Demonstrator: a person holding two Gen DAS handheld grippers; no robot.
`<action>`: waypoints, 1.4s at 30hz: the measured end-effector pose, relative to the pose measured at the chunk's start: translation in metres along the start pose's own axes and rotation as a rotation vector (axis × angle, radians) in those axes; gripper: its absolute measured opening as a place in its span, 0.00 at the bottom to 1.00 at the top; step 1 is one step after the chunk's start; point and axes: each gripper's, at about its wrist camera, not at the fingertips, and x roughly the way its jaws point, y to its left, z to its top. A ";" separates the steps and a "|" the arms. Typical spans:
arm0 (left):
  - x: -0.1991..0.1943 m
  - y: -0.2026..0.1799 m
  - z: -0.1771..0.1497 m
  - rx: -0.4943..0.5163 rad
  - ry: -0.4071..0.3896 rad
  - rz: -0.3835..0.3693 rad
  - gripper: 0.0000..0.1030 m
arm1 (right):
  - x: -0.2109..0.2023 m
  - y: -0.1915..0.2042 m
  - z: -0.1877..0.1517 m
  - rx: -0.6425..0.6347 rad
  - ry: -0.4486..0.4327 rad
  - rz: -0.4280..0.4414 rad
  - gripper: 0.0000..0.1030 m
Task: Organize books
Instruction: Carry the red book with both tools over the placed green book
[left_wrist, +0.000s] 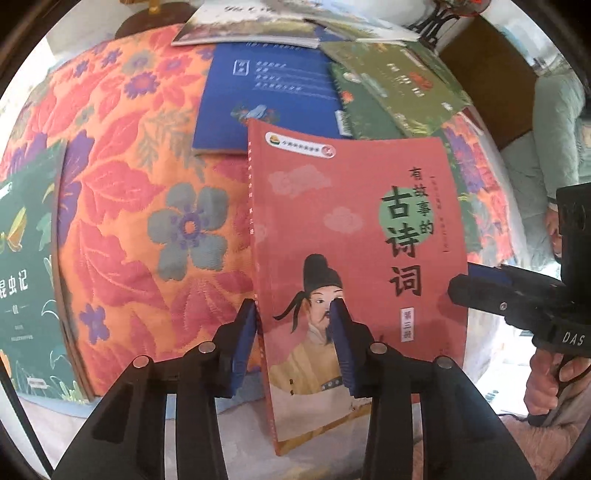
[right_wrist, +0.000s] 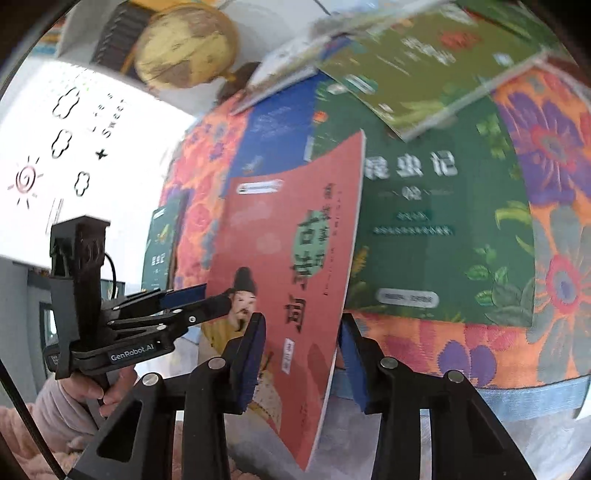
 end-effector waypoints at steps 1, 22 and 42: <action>-0.003 -0.001 -0.001 0.003 -0.007 0.002 0.35 | -0.002 0.005 0.000 -0.015 -0.005 -0.008 0.39; -0.065 0.065 -0.023 -0.066 -0.124 0.085 0.35 | 0.024 0.108 0.011 -0.199 -0.001 0.030 0.39; -0.087 0.188 -0.034 -0.199 -0.178 0.068 0.35 | 0.108 0.222 0.056 -0.297 0.015 -0.008 0.39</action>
